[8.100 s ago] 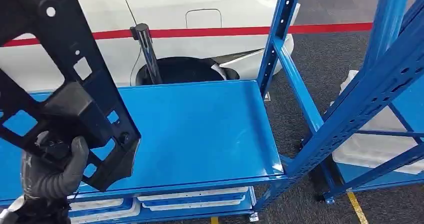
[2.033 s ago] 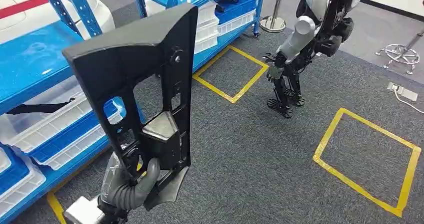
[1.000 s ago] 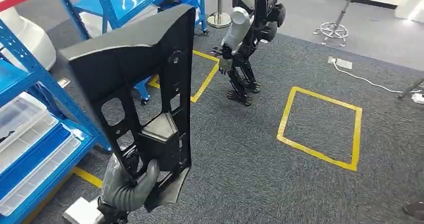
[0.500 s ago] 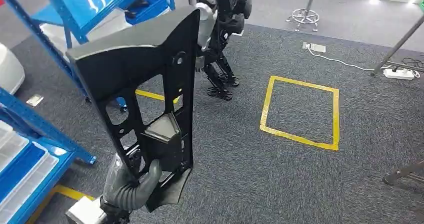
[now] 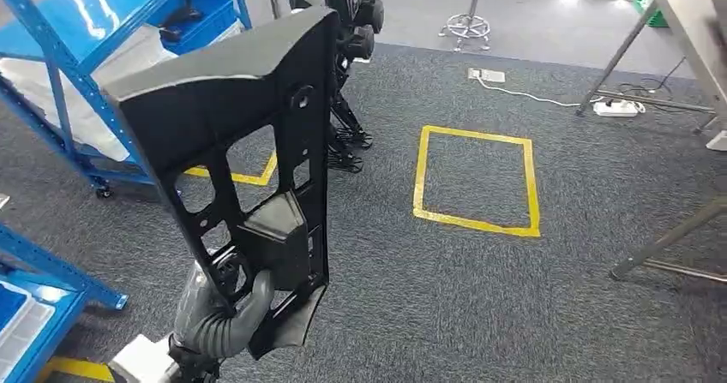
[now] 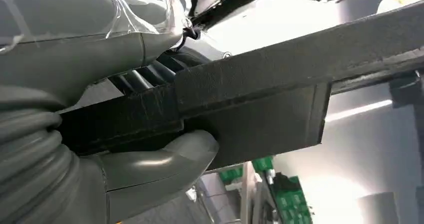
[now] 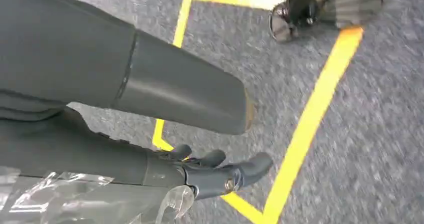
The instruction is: Take the parts from the cabinet and place them on the table.
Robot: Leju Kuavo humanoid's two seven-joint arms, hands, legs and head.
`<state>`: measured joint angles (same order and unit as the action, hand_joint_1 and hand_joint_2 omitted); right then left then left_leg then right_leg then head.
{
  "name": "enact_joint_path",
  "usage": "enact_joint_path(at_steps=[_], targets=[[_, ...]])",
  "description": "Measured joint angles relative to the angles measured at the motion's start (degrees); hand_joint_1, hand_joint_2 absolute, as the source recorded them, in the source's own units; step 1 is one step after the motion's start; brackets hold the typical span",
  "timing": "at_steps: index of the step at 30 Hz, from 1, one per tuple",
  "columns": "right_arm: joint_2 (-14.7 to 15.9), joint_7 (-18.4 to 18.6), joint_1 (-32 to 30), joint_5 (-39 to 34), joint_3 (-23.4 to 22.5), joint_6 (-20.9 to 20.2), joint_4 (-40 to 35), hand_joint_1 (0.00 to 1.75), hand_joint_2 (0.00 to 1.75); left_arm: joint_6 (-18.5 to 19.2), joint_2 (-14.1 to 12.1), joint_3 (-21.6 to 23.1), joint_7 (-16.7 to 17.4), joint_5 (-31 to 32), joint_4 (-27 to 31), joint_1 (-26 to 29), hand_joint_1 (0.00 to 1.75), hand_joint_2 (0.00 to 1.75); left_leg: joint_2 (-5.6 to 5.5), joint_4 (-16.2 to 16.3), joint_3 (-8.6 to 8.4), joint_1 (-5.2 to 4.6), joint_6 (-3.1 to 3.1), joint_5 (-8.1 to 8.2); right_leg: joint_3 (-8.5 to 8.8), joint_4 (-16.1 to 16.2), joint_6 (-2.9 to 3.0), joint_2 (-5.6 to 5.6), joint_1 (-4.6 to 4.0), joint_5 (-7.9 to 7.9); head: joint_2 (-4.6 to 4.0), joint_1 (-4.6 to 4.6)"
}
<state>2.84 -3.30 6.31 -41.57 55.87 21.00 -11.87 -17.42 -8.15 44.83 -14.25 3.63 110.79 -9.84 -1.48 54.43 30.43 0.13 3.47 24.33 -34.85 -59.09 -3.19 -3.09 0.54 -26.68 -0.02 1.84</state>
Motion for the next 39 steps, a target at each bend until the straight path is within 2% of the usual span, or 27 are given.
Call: enact_joint_path(at_steps=[2, 3, 4, 5, 7, 8, 9, 13, 14, 16, 18, 19, 20, 22, 23, 24, 27, 28, 29, 30, 31, 33, 34, 35, 37, 38, 39], targets=[[-0.06, 0.00, 0.10, 0.02, 0.02, -0.07, 0.00, 0.00, 0.00, 0.00, 0.04, 0.00, 0.02, 0.00, 0.00, 0.08, 1.75, 1.75, 1.33, 0.00, 0.12, -0.27, 0.13, -0.08, -4.70, -9.94, -0.29, 2.10, 0.13, -4.91, 0.00, 0.15], [-0.13, 0.02, 0.13, -0.07, 0.00, -0.09, 0.00, 0.00, 0.00, 0.00, 0.04, 0.00, 0.02, 0.00, 0.00, 0.08, 1.75, 1.75, 1.95, 0.02, 0.26, -0.41, 0.15, -0.06, -6.74, -14.16, -0.37, 2.49, 0.21, -6.45, 0.00, 0.15], [-0.15, 0.00, 0.13, -0.04, 0.02, -0.09, 0.00, 0.00, 0.00, 0.04, 0.07, 0.02, 0.02, 0.00, 0.00, 0.19, 1.75, 1.75, 2.55, 0.03, 0.29, -0.49, 0.15, -0.06, -7.52, -15.93, -0.36, 2.58, 0.19, -6.48, 0.00, 0.15], [-0.17, 0.00, 0.13, -0.07, 0.02, -0.09, 0.00, 0.00, 0.00, 0.04, 0.07, 0.04, 0.02, 0.00, 0.00, 0.24, 1.75, 1.75, 3.22, 0.03, 0.28, -0.53, 0.14, -0.06, -6.63, -14.43, -0.31, 2.59, 0.16, -5.26, 0.00, 0.15], [-0.15, 0.02, 0.12, -0.11, 0.00, -0.09, 0.00, 0.00, 0.00, 0.07, 0.09, 0.04, 0.02, 0.00, 0.00, 0.21, 1.75, 1.75, 4.24, 0.04, 0.14, -0.54, 0.08, -0.02, -1.14, -4.89, -0.07, 3.28, 0.15, -0.81, 0.00, 0.15], [-0.13, 0.02, 0.12, -0.09, 0.00, -0.07, 0.00, 0.00, 0.00, 0.07, 0.09, 0.04, 0.02, 0.00, 0.00, 0.17, 1.75, 1.75, 4.56, 0.06, 0.01, -0.59, -0.04, 0.04, 2.08, 0.69, 0.16, 5.13, 0.04, 1.10, 0.00, 0.13], [-0.15, 0.02, 0.13, -0.11, 0.00, -0.07, 0.00, 0.00, 0.00, 0.07, 0.11, 0.04, 0.00, 0.00, 0.00, 0.19, 1.75, 1.75, 5.05, 0.16, -0.01, -1.01, -0.33, 0.21, 3.42, 3.84, 0.32, 6.99, -0.46, 0.71, 0.00, 0.15], [-0.17, 0.00, 0.27, -0.17, 0.00, -0.09, 0.00, 0.00, 0.00, 0.13, 0.13, 0.09, 0.00, 0.00, 0.00, 0.07, 1.75, 1.75, 6.81, 0.23, 0.02, -1.08, -1.40, 0.25, 2.83, 3.96, 1.64, 4.35, -0.60, 1.66, 0.00, 0.04], [-0.24, 0.00, 0.30, -0.13, 0.00, -0.15, 0.00, 0.00, 0.00, 0.11, 0.13, 0.09, 0.00, 0.02, 0.00, 0.07, 1.75, 1.75, 6.16, 0.65, 0.49, -0.91, -1.84, 0.85, 2.92, 4.15, 2.09, 4.08, -0.19, 1.99, 0.00, 0.04], [-0.09, 0.11, 0.34, 0.11, 0.00, -0.24, 0.00, 0.00, 0.00, -0.09, 0.15, 0.09, -0.09, 0.20, 0.00, 0.13, 1.75, 1.75, 3.12, 7.34, 3.07, -0.47, -2.50, 5.12, 2.69, 4.13, 2.47, 3.37, -0.20, 2.21, 0.00, -0.20], [-0.13, 0.41, 0.36, 0.46, 0.00, -0.35, 0.00, 0.00, 0.00, -0.61, 0.13, 0.02, -0.09, 0.44, 0.00, 0.72, 1.75, 1.75, 2.39, 17.55, 7.82, -0.33, -2.75, 9.24, 2.30, 4.09, 2.69, 2.19, -0.29, 2.38, 0.00, -0.24], [-0.13, 0.57, 0.33, 0.63, 0.00, -0.35, 0.00, 0.00, 0.00, -0.85, 0.13, -0.02, -0.11, 0.57, 0.00, 1.17, 1.75, 1.75, 2.25, 20.33, 9.09, -0.33, -2.76, 9.71, 2.19, 4.08, 2.71, 1.59, -0.30, 2.47, 0.00, -0.24], [-0.15, 0.59, 0.30, 0.72, 0.00, -0.35, 0.00, 0.00, 0.00, -1.07, 0.13, -0.07, -0.11, 0.66, 0.00, 1.56, 1.75, 1.75, 2.19, 19.79, 8.84, -0.31, -2.71, 8.85, 2.18, 4.08, 2.71, 0.91, -0.29, 2.54, 0.00, -0.26], [-0.15, 0.61, 0.24, 0.79, 0.00, -0.35, 0.00, 0.00, 0.00, -1.20, 0.11, -0.13, -0.13, 0.81, 0.00, 1.86, 1.75, 1.75, 1.80, 10.66, 4.24, -0.28, -2.34, 4.01, 2.30, 4.07, 2.56, -0.43, -0.26, 2.68, 0.00, -0.26], [-0.24, 0.61, 0.26, 0.81, 0.00, -0.35, 0.00, 0.00, 0.00, -1.27, 0.11, -0.15, -0.15, 0.83, 0.00, 1.86, 1.75, 1.75, 0.70, 4.49, 1.10, -0.28, -2.04, 1.46, 2.39, 4.07, 2.44, -1.04, -0.24, 2.76, 0.00, -0.26], [-0.35, 0.61, 0.26, 0.81, 0.02, -0.33, 0.00, 0.00, 0.00, -1.29, 0.11, -0.17, -0.17, 0.83, 0.00, 1.86, 1.75, 1.75, -1.51, 0.43, -0.63, -0.29, -1.59, 1.13, 2.28, 4.06, 2.24, -1.43, -0.17, 2.86, 0.00, -0.29], [-0.39, 0.55, 0.24, 0.87, 0.02, -0.28, 0.00, 0.00, 0.00, -1.42, 0.11, -0.31, -0.22, 0.85, 0.00, 2.44, 1.75, 1.75, -0.82, -0.13, -0.57, -0.77, -1.38, 1.02, 1.66, 4.13, 1.35, -2.48, 0.03, 3.24, 0.00, -0.26], [-0.39, 0.55, 0.08, 0.87, 0.00, -0.28, 0.00, 0.00, 0.00, -1.46, 0.11, -0.35, -0.33, 0.87, 0.00, 2.68, 1.75, 1.75, -0.50, -0.34, -0.62, -0.81, -1.00, 0.75, 1.60, 4.34, 0.95, -2.88, 0.11, 3.43, 0.00, -0.29], [-0.24, 0.55, 0.04, 0.96, 0.02, -0.28, 0.00, 0.00, 0.00, -1.49, 0.13, -0.37, -0.50, 0.96, 0.02, 2.82, 1.75, 1.75, 0.17, -1.26, -1.17, -0.04, -0.46, 0.07, 1.43, 3.87, 0.69, -2.95, -0.08, 3.24, 0.00, -0.26], [-0.22, 0.55, 0.05, 0.98, 0.02, -0.33, 0.00, 0.00, 0.00, -1.55, 0.13, -0.37, -0.66, 1.05, 0.02, 2.95, 1.75, 1.75, 0.57, -1.35, -1.32, -0.30, -0.35, -0.07, 0.73, 2.26, 0.61, -0.36, -0.46, 1.94, 0.00, -0.09], [-0.28, 0.59, -0.01, 0.98, 0.02, -0.35, 0.00, 0.00, 0.00, -1.70, 0.13, -0.39, -1.00, 1.22, 0.02, 3.10, 1.75, 1.75, 0.99, -1.35, -1.20, -0.29, -0.23, -0.09, -0.84, -1.20, 0.50, 1.18, -0.37, -0.42, 0.00, 0.11], [-0.26, 0.59, 0.02, 1.31, 0.04, -0.48, 0.00, 0.00, 0.00, -1.84, 0.13, -0.44, -1.09, 1.46, 0.02, 3.70, 1.75, 1.75, 2.18, -1.32, -1.12, -0.41, 0.03, -0.11, -5.28, -10.90, 0.20, 2.28, -0.06, -5.08, 0.00, 0.22], [-0.31, 0.81, 0.05, 1.33, 0.04, -0.68, 0.00, 0.00, 0.00, -1.99, 0.13, -0.50, -1.16, 1.71, 0.02, 4.05, 1.75, 1.75, 2.72, -1.32, -1.09, -0.44, 0.01, -0.10, -6.59, -13.83, -0.04, 2.41, 0.15, -5.68, 0.00, 0.22], [-0.35, 0.85, 0.02, 1.53, 0.07, -0.76, 0.00, 0.00, 0.00, -2.19, 0.13, -0.50, -1.24, 2.12, 0.02, 4.50, 1.75, 1.75, 3.27, -1.31, -1.11, -0.42, -0.03, -0.07, -6.42, -13.73, -0.22, 2.50, 0.30, -5.03, 0.00, 0.22], [-0.35, 1.42, 0.02, 1.85, 0.09, -0.81, 0.00, 0.00, 0.00, -2.93, 0.13, -0.61, -1.25, 2.73, 0.11, 5.44, 1.75, 1.75, 4.25, -1.27, -1.26, -0.23, -0.34, 0.13, -2.27, -6.29, -0.56, 3.04, 0.74, -1.08, 0.00, 0.24], [-0.35, 1.59, 0.03, 1.99, 0.09, -0.74, 0.00, 0.00, 0.00, -3.21, 0.11, -0.72, -1.25, 2.97, 0.28, 5.87, 1.75, 1.75, 4.65, -1.11, -1.38, -0.08, -0.63, 0.32, 0.79, -0.80, -0.77, 3.92, 0.97, 1.09, 0.00, 0.22], [-0.50, 1.70, 0.02, 2.08, 0.11, -0.63, 0.00, 0.00, 0.00, -3.45, 0.09, -0.96, -1.25, 3.06, 0.70, 6.30, 1.75, 1.75, 5.09, -0.80, -1.47, -0.38, -1.16, 0.64, 3.04, 3.72, -1.08, 6.17, 1.06, 1.45, 0.00, 0.24]])
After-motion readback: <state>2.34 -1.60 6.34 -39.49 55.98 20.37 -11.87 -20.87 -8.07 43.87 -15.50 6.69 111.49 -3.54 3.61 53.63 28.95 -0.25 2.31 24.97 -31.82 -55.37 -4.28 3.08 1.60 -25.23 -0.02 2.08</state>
